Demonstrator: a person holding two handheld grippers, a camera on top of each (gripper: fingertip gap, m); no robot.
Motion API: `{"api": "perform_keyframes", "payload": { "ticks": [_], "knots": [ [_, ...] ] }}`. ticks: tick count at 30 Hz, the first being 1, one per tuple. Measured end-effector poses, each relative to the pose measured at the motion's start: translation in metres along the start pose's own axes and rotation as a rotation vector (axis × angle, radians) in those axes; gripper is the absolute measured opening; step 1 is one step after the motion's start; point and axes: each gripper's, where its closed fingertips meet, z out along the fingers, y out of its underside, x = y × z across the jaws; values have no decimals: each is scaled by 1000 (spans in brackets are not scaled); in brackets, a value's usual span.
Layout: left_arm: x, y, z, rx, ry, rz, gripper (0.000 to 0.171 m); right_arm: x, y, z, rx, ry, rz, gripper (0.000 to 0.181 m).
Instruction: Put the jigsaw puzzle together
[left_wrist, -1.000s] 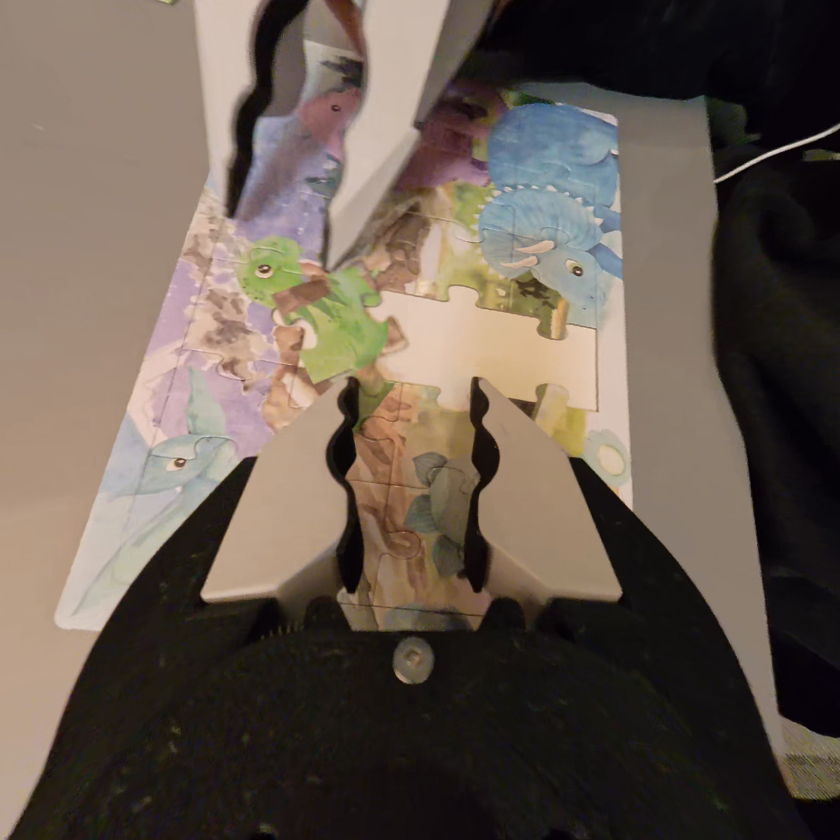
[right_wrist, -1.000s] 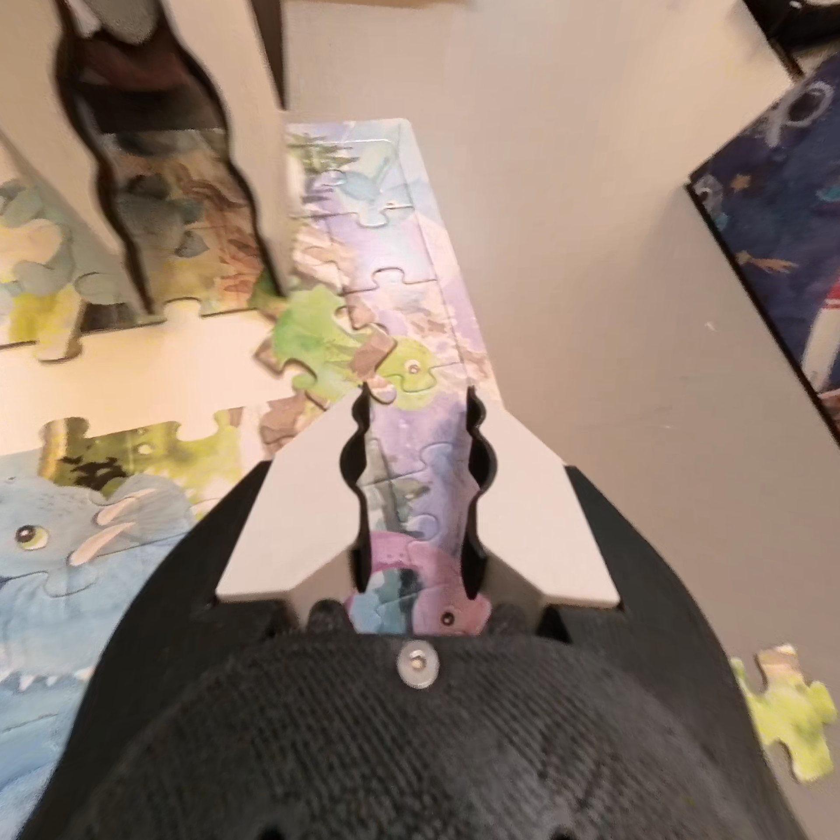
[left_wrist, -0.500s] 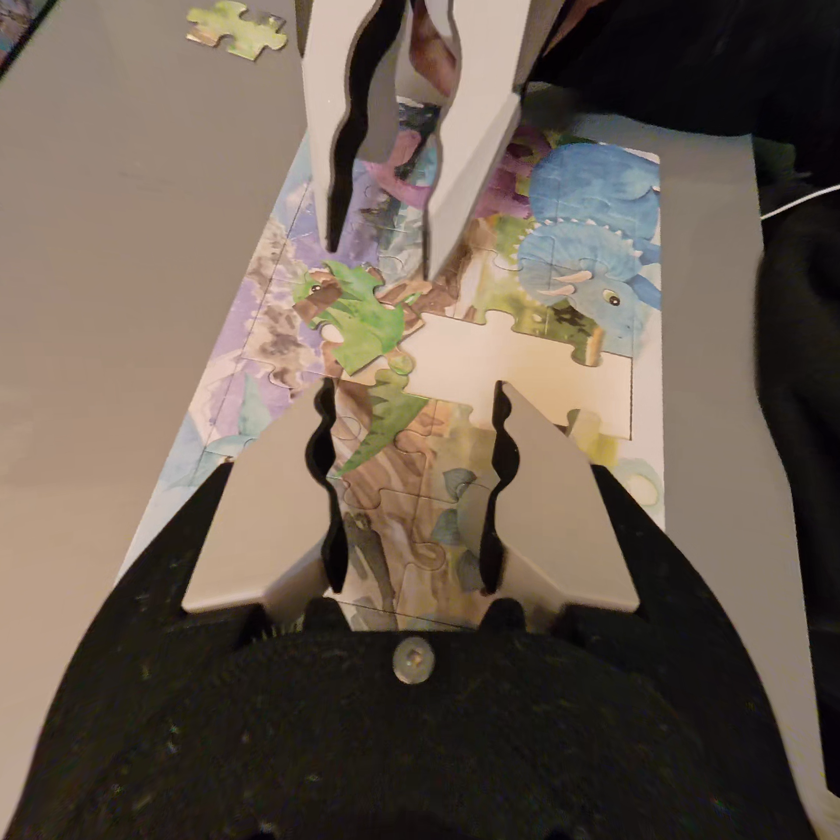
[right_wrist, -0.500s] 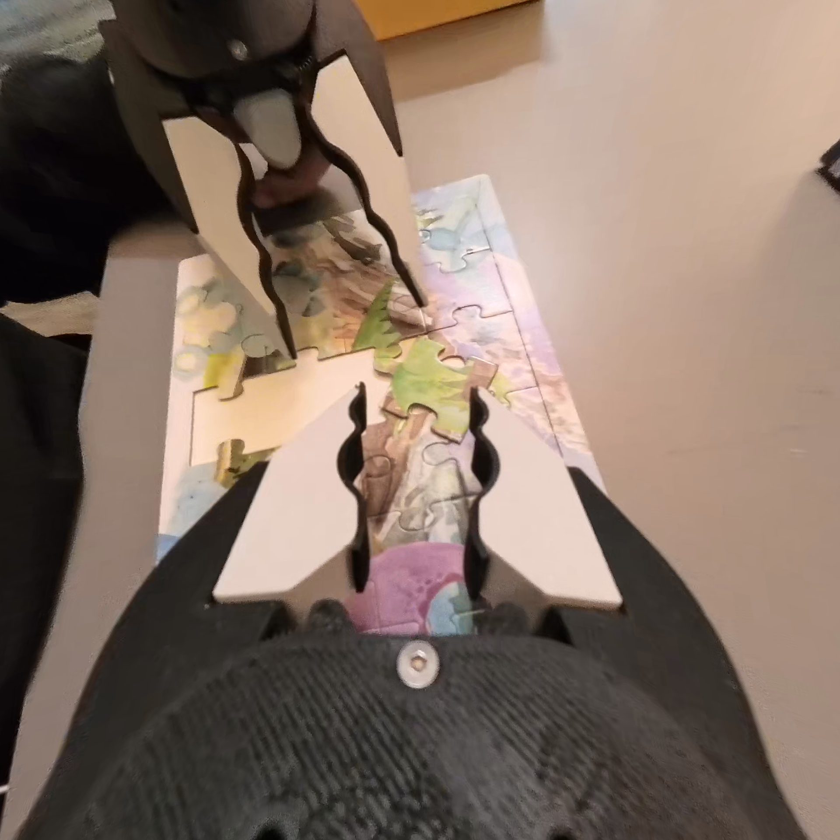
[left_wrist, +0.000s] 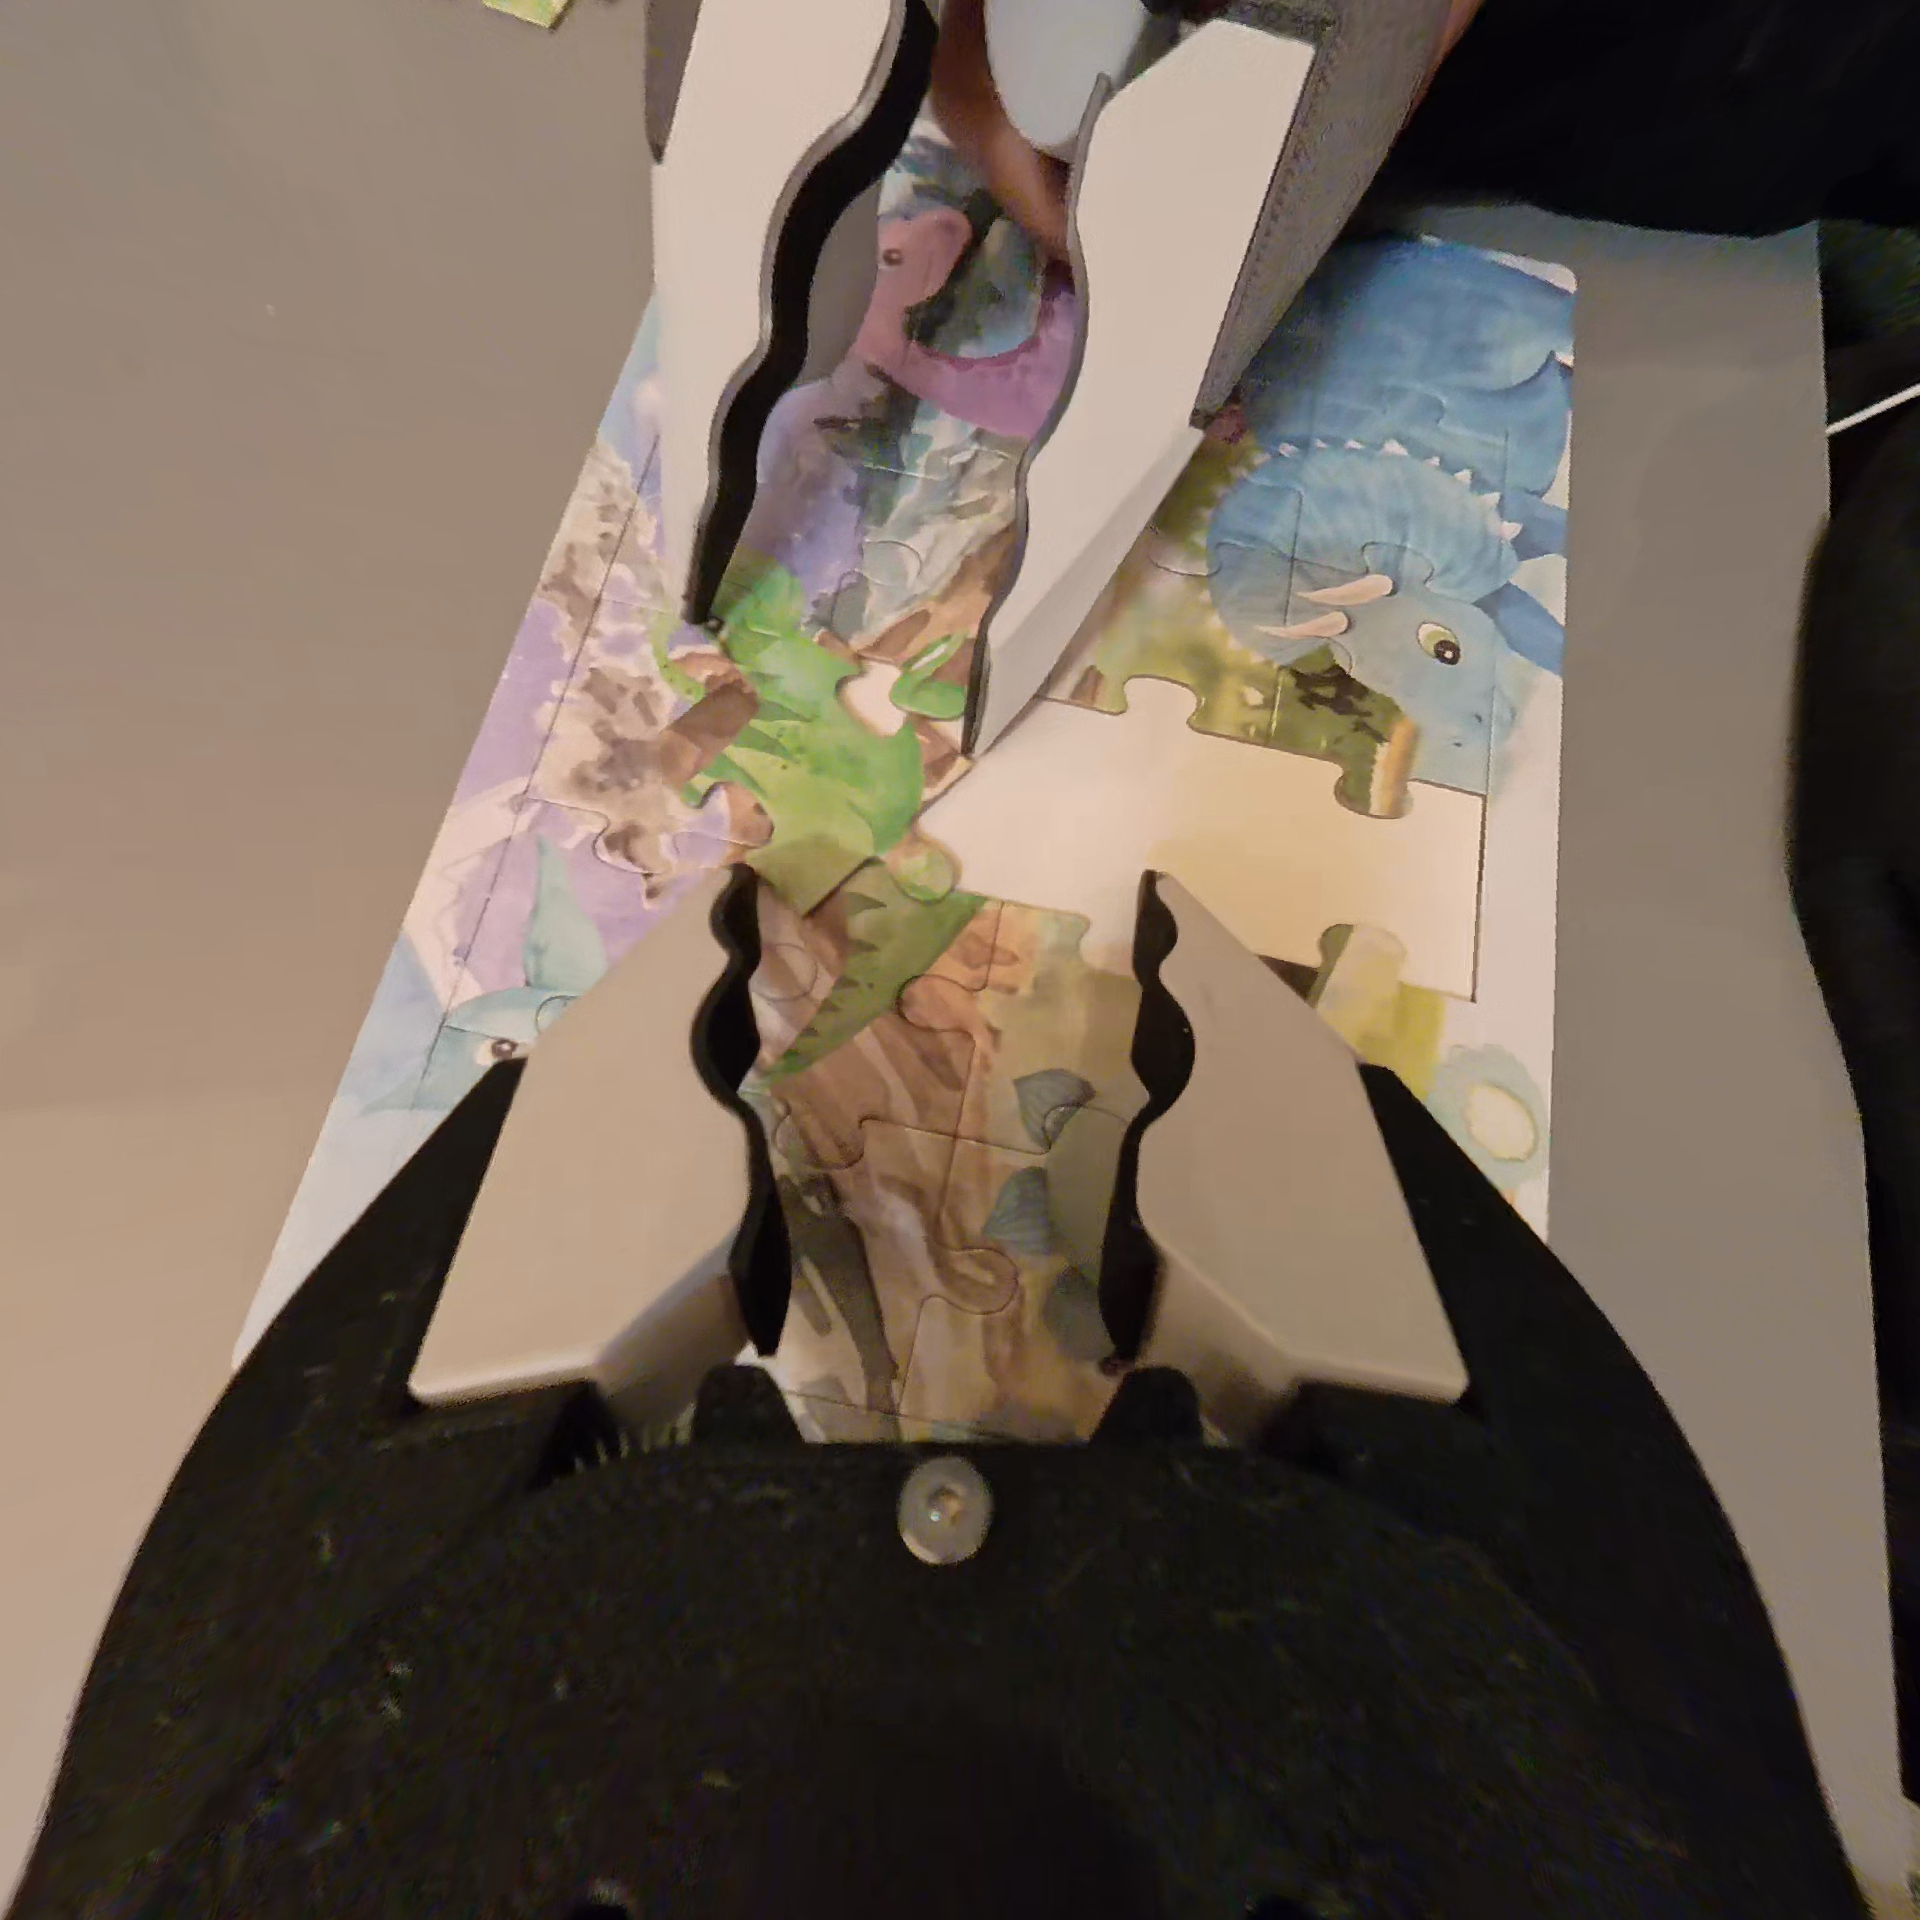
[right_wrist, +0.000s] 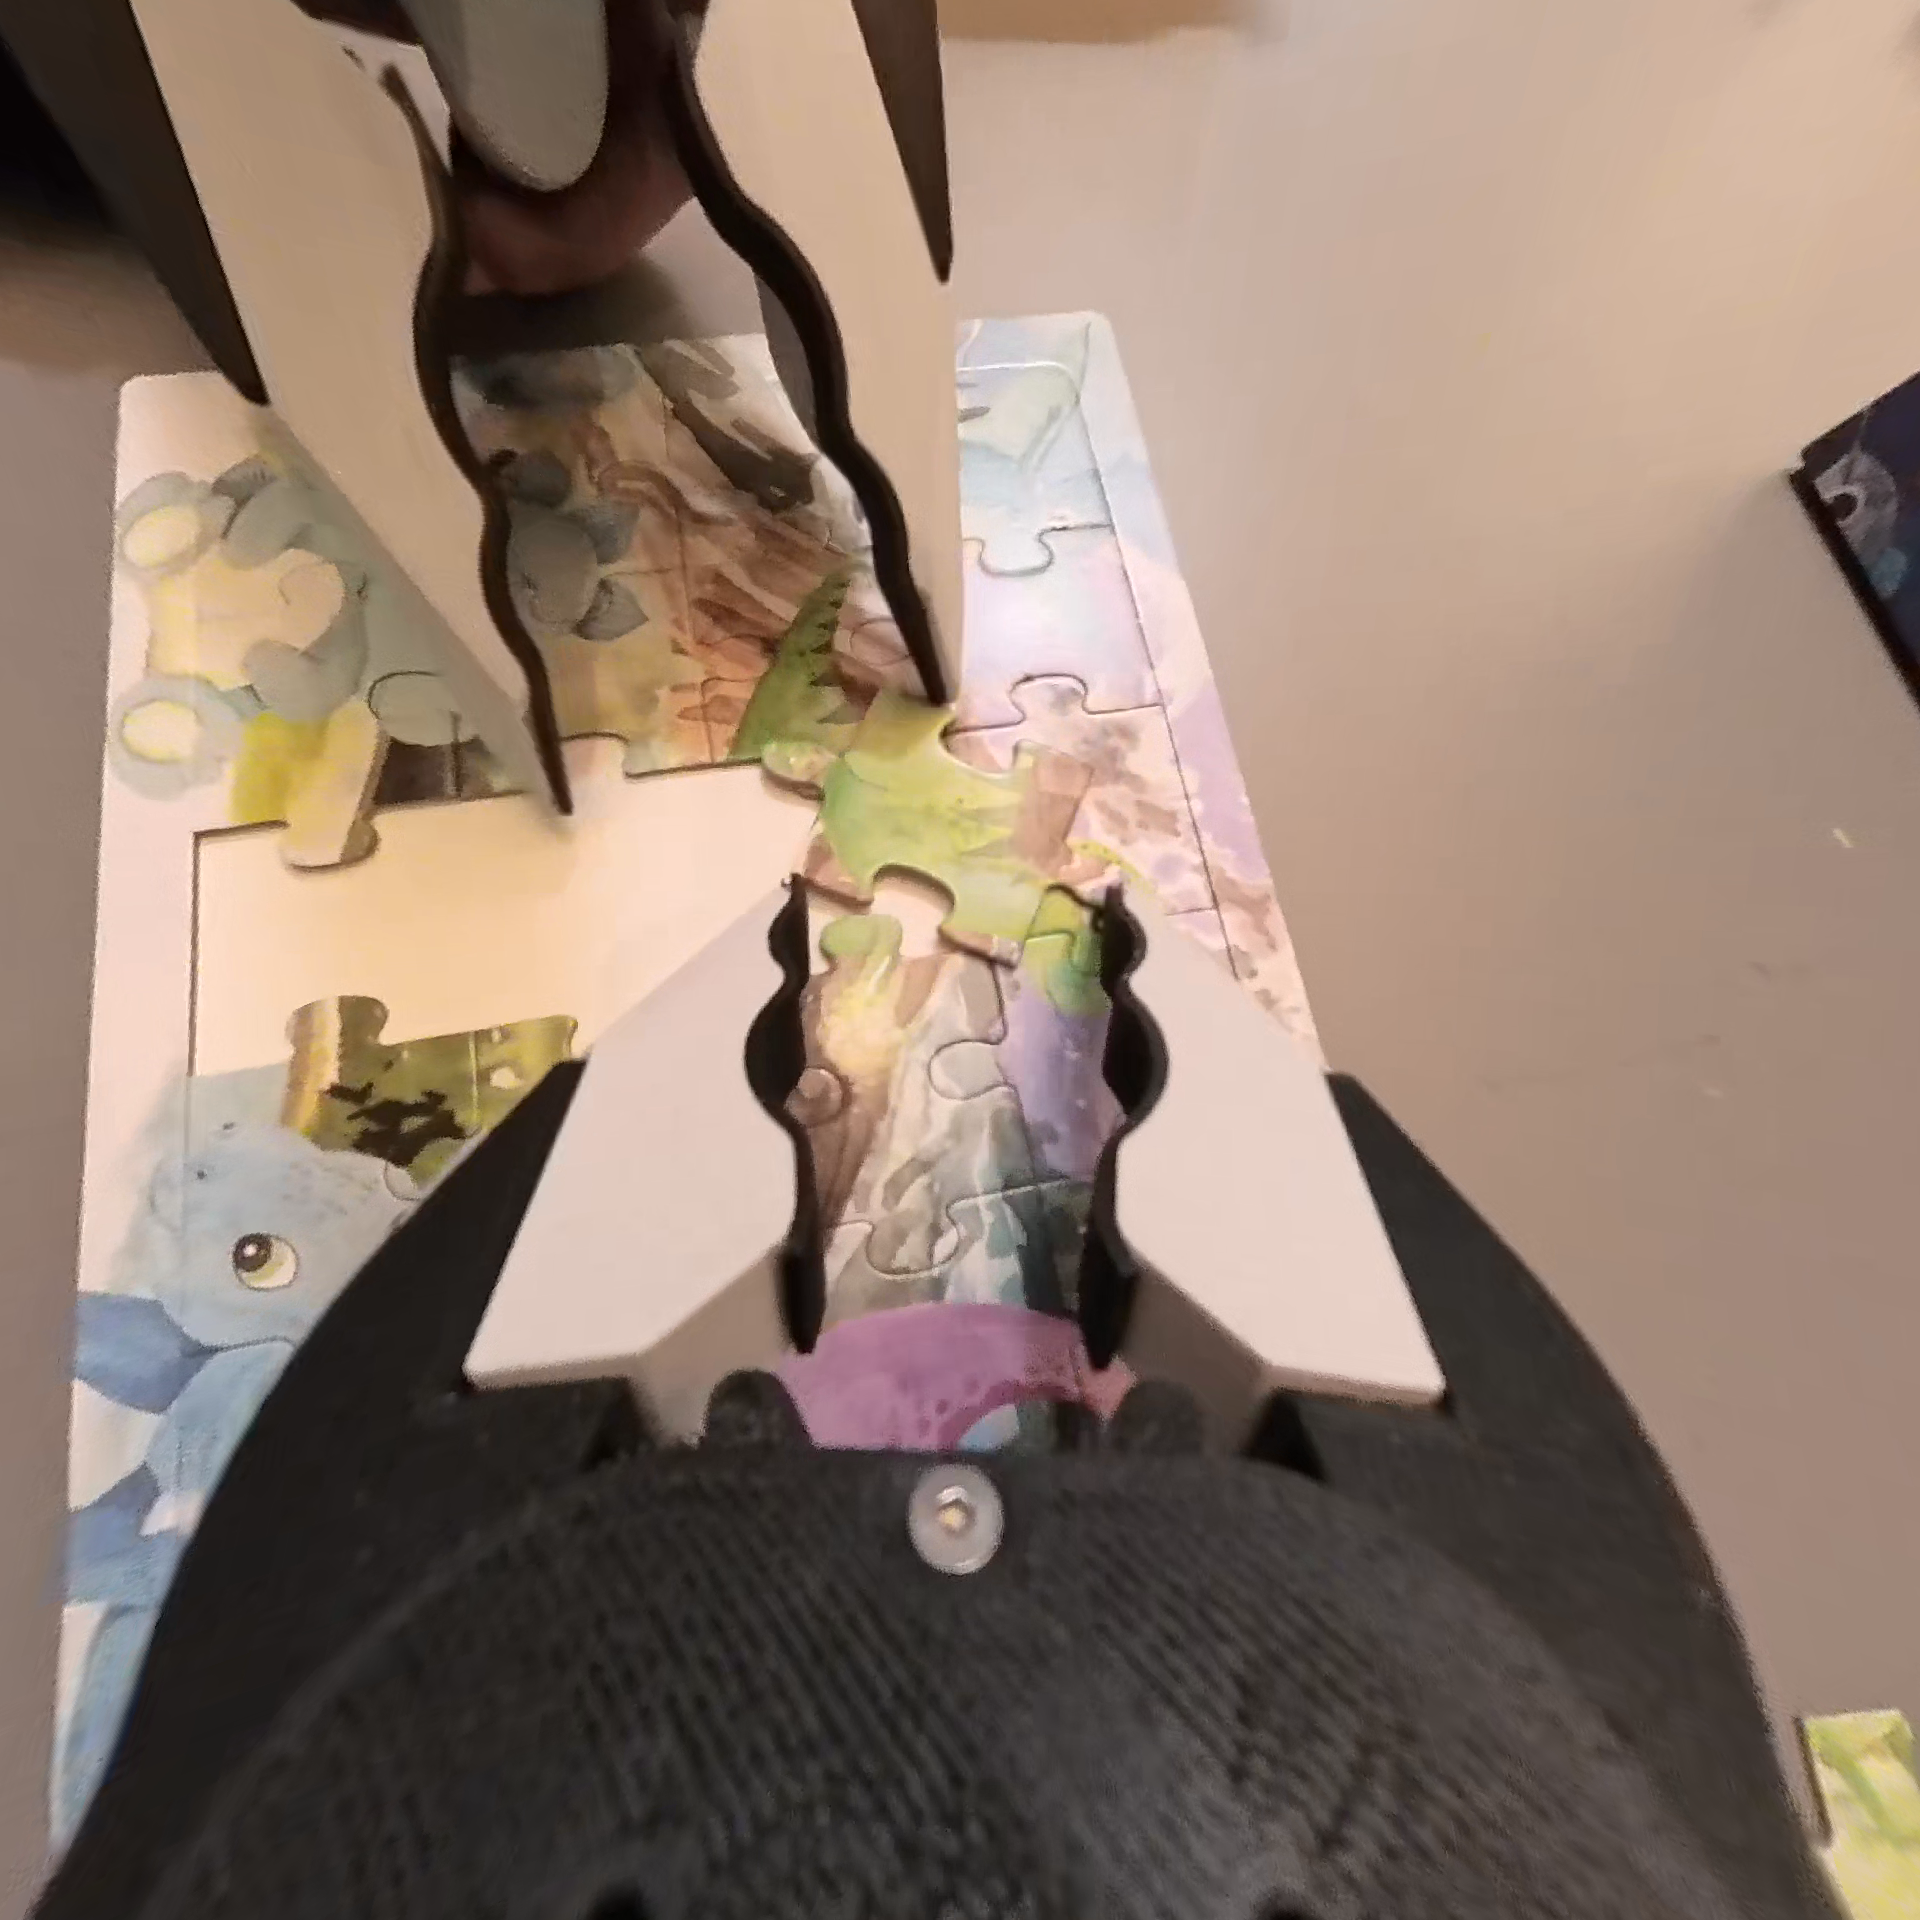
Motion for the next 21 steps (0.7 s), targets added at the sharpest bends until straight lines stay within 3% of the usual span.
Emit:
{"api": "perform_keyframes", "payload": {
  "ticks": [10,12,14,17,21],
  "knots": [
    [4,-3,-3,27,29,-5,67,0,2,-1,2,-28,25,54],
    [4,0,-5,18,31,-4,60,-1,2,-1,1,-31,24,52],
    [10,-1,-8,36,82,-3,39,-1,3,-2,-1,-33,21,49],
    [16,-7,-11,71,131,-20,40,-2,3,-3,0,-42,23,47],
    [4,-5,-8,58,53,-18,54,-2,3,-2,1,-43,21,46]
  ]
}}
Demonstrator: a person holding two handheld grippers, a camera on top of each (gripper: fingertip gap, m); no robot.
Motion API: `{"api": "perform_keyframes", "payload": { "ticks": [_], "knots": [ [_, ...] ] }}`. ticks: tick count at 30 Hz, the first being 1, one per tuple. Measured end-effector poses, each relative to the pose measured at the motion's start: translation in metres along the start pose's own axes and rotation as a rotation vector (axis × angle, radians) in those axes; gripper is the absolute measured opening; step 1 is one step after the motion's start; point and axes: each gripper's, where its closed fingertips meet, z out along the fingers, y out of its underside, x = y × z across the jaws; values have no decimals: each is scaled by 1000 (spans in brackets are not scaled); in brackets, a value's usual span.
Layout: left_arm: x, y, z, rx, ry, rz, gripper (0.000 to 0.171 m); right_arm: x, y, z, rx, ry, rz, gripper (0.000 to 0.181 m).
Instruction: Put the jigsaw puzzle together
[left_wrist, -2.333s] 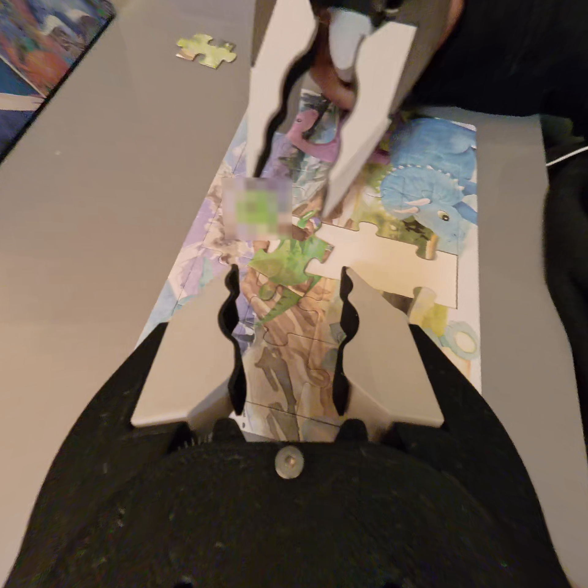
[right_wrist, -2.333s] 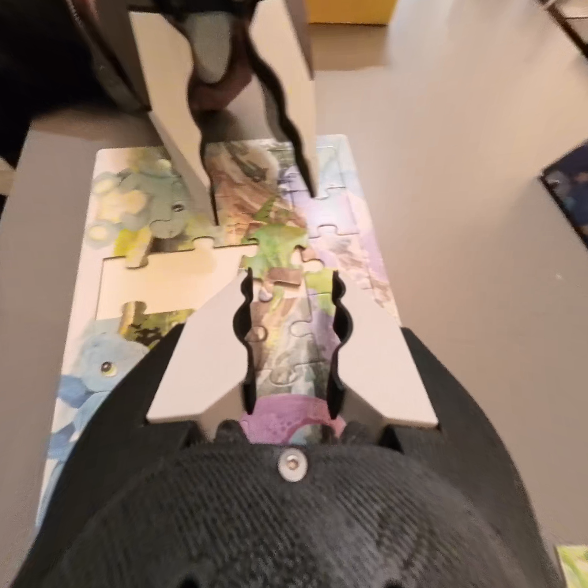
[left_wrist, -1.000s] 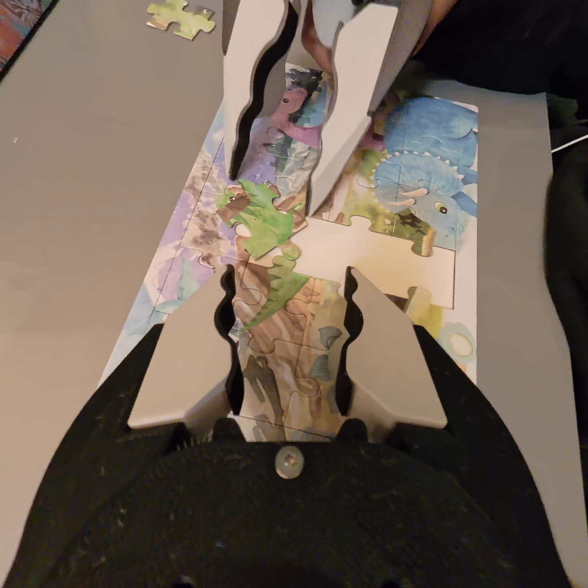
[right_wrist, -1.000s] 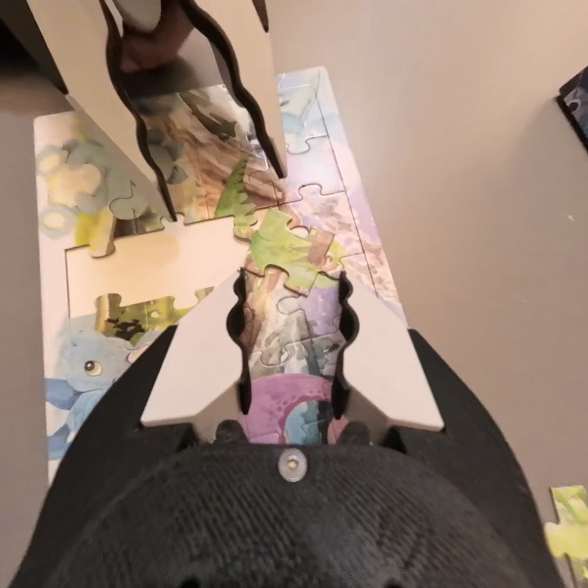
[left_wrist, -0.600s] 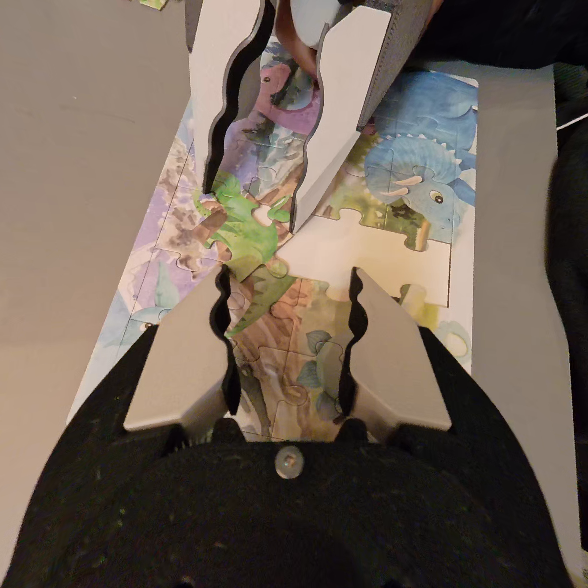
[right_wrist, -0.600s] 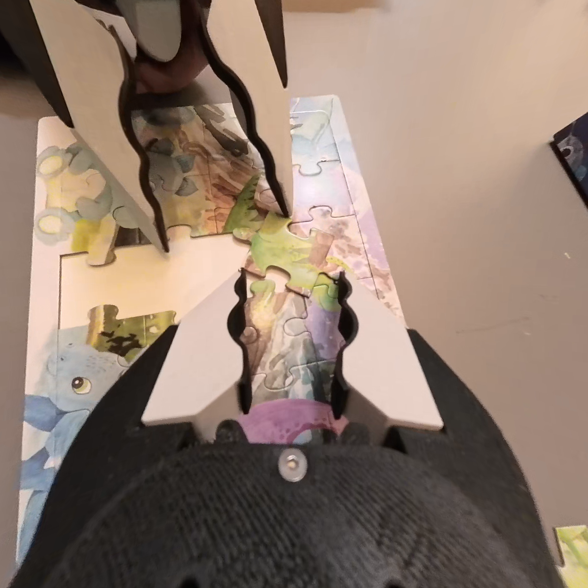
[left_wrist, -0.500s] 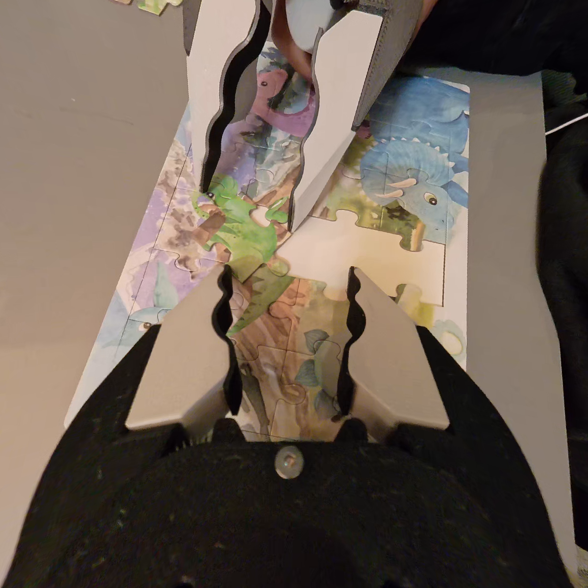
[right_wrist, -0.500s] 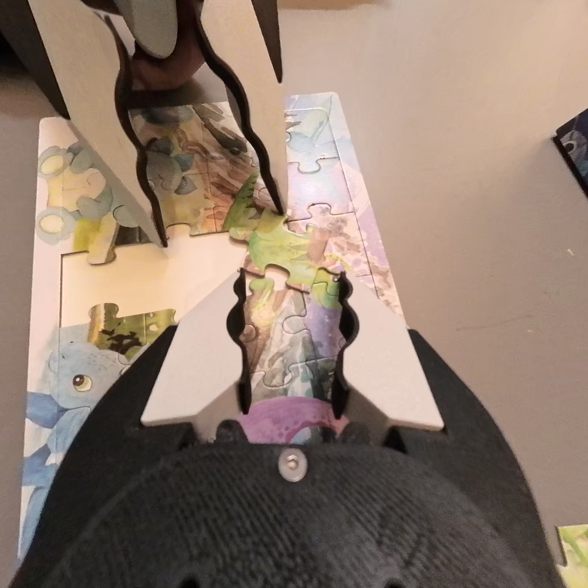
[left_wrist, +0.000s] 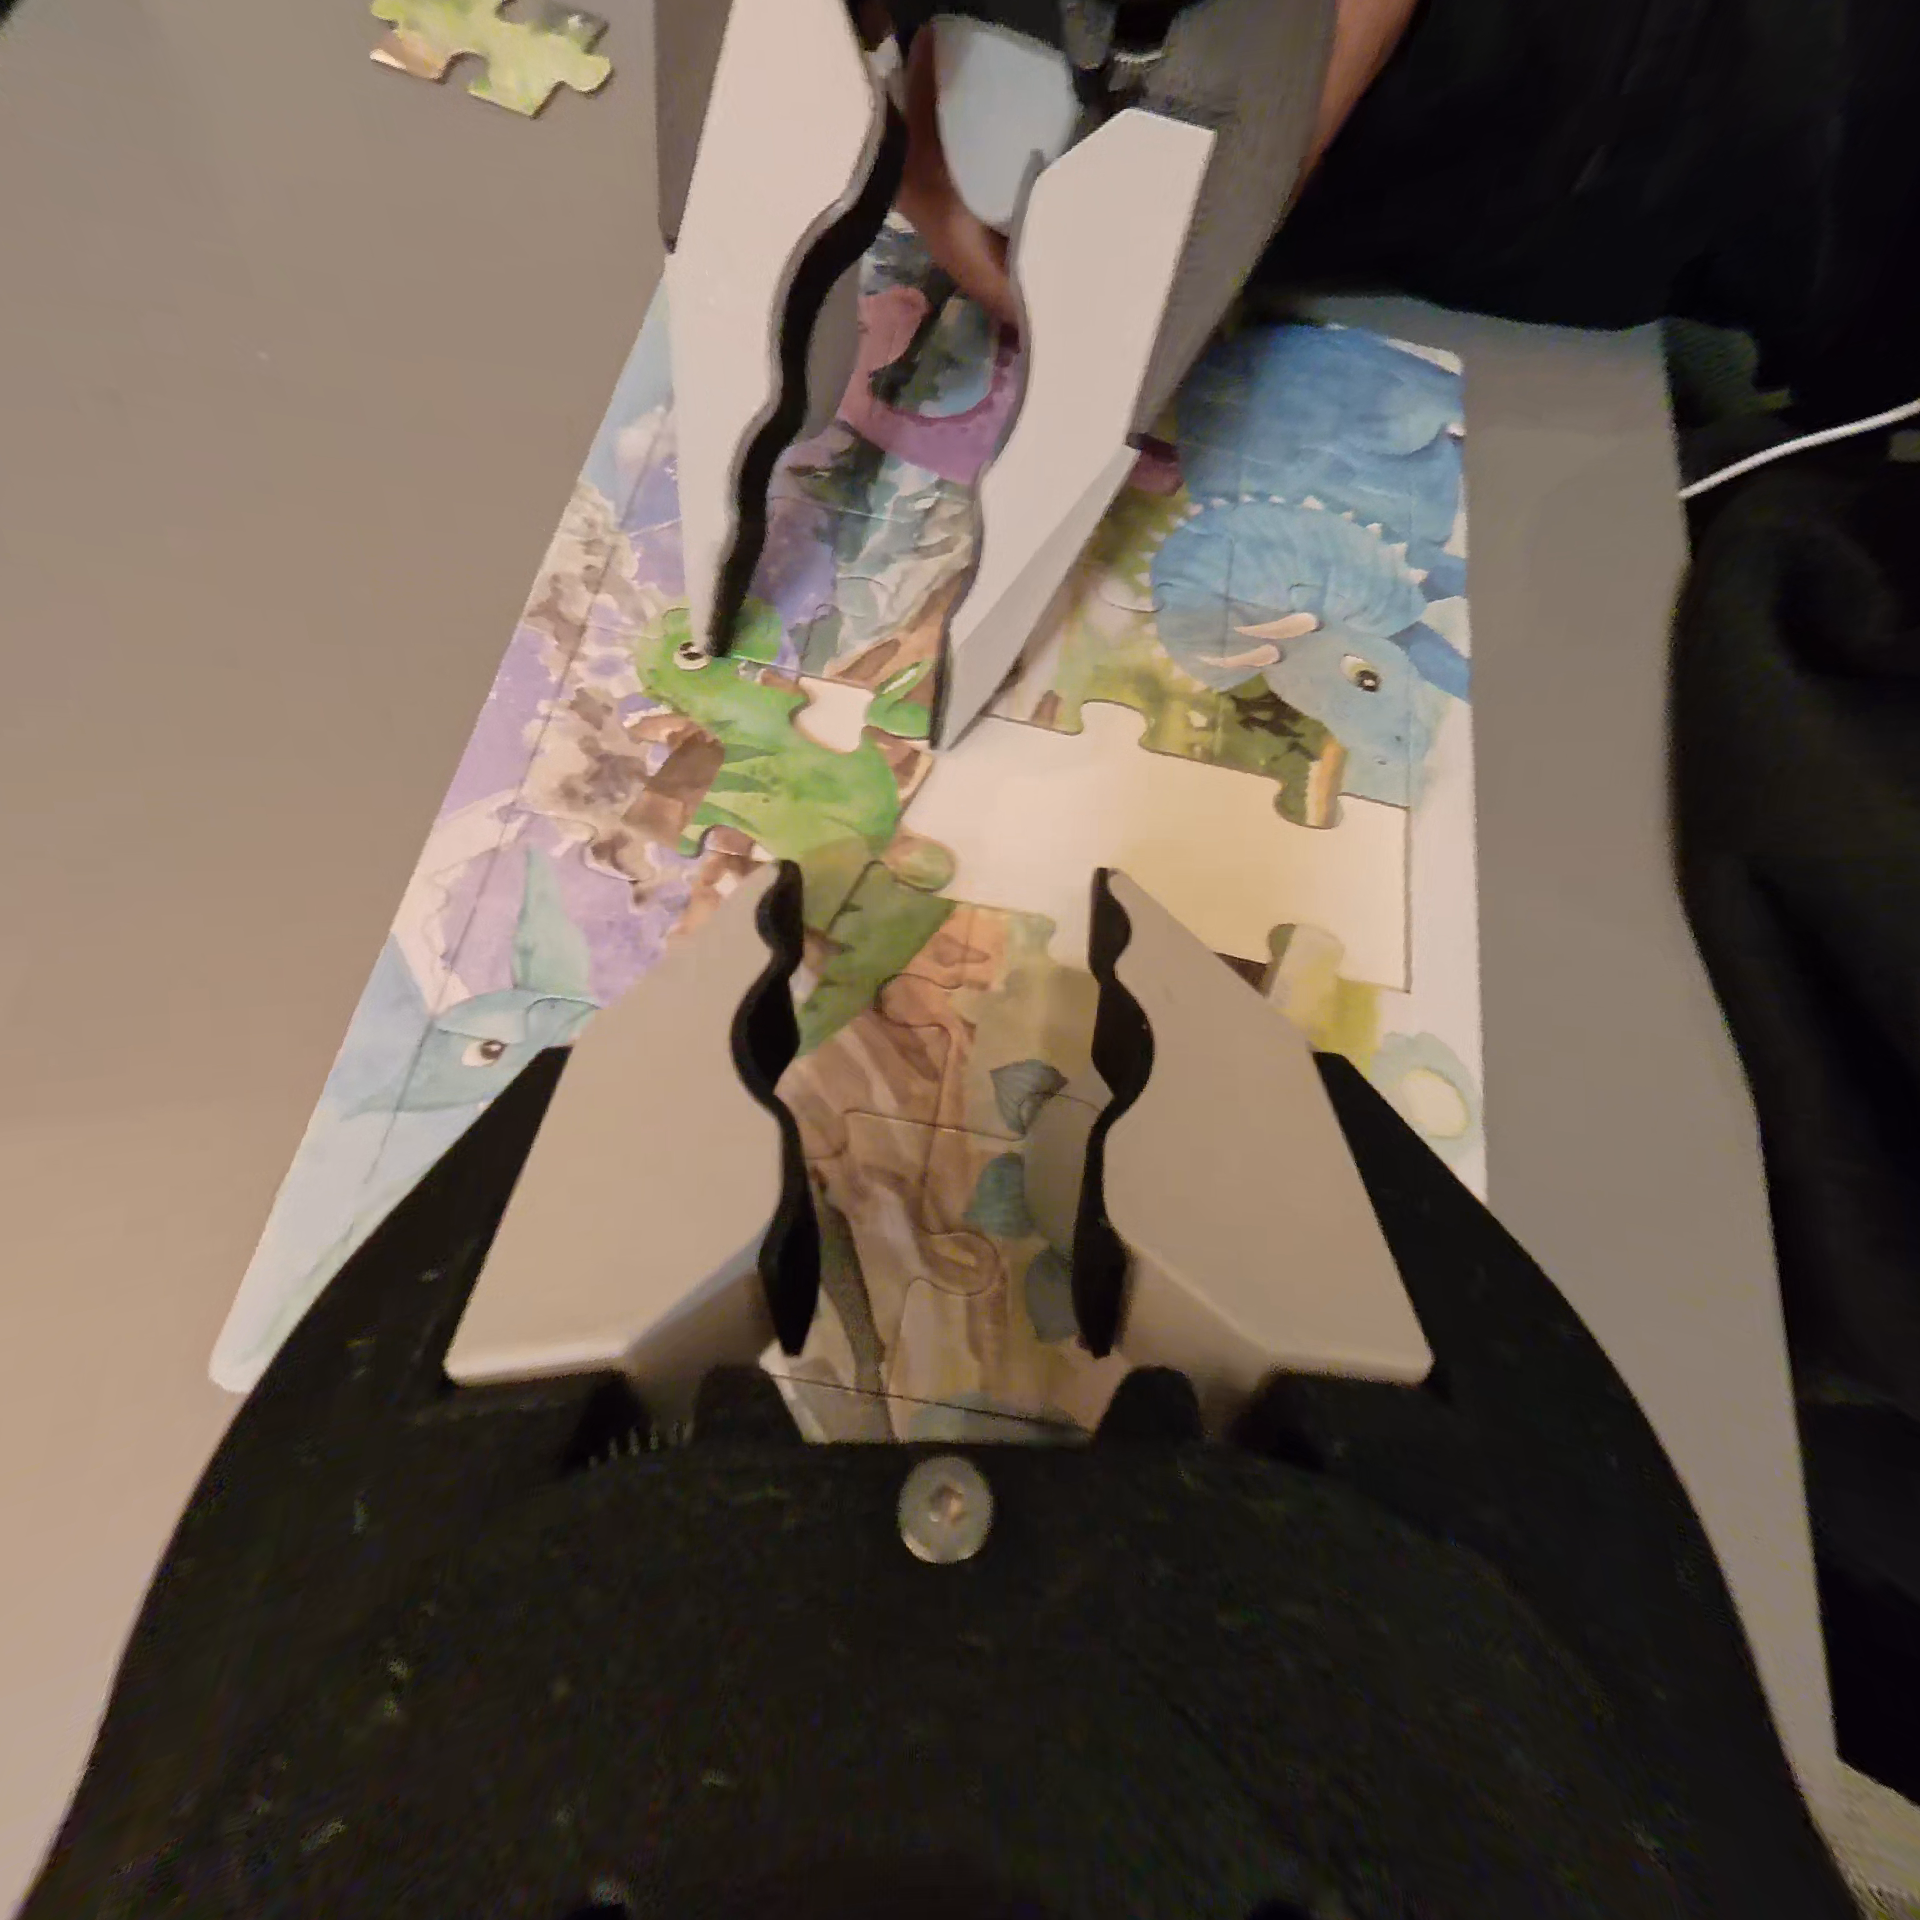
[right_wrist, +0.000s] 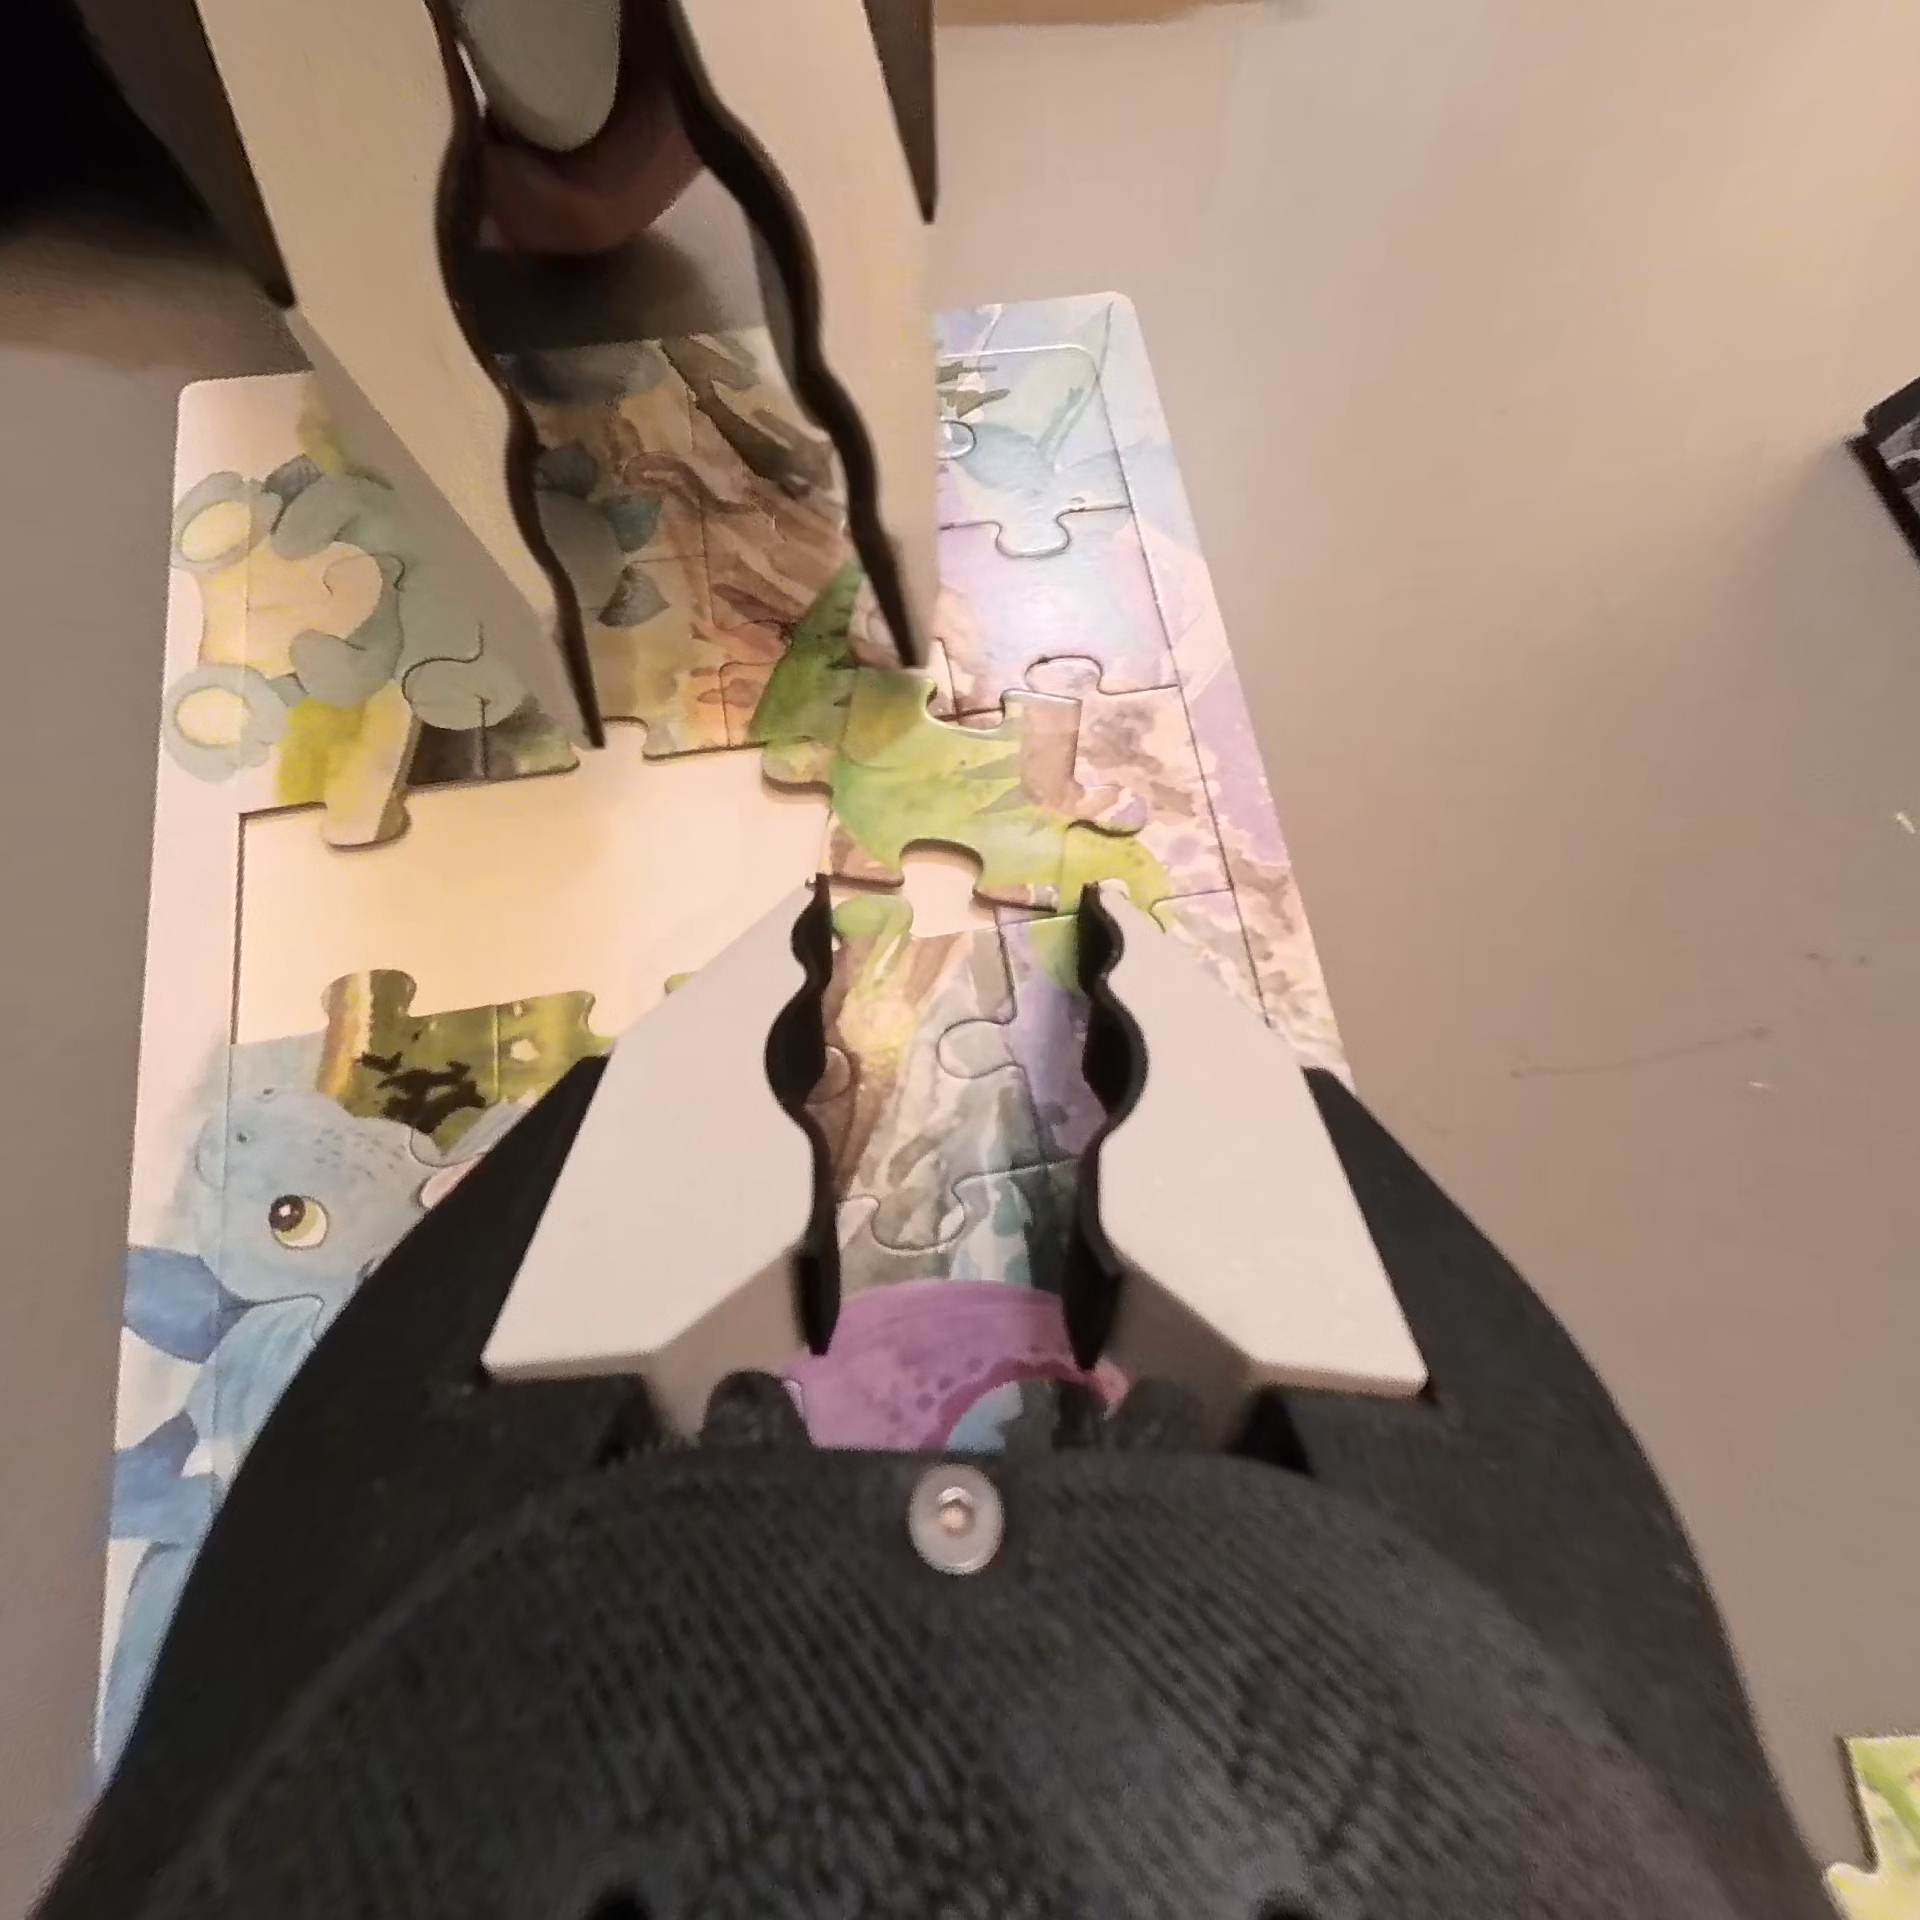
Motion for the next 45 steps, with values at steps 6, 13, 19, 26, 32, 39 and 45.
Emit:
{"api": "perform_keyframes", "payload": {
  "ticks": [6,13,19,26,32,39,45],
  "knots": [
    [-4,5,5,-38,-11,-42,66,-2,-4,5,15,4,6,50],
    [2,4,5,-37,19,-41,62,-2,-6,6,12,14,13,45],
    [4,2,3,-14,36,-35,58,-6,-6,5,18,-18,15,45],
    [11,1,1,-5,75,-21,45,-15,-7,-2,19,-63,-34,44],
    [9,-3,-1,13,60,-13,43,-21,-5,-4,25,-103,-59,45],
    [3,-1,1,-1,17,-4,50,-16,0,-1,6,-79,-60,45],
    [2,1,2,-12,6,1,52,-19,-1,0,15,-96,-60,45]
  ]
}}
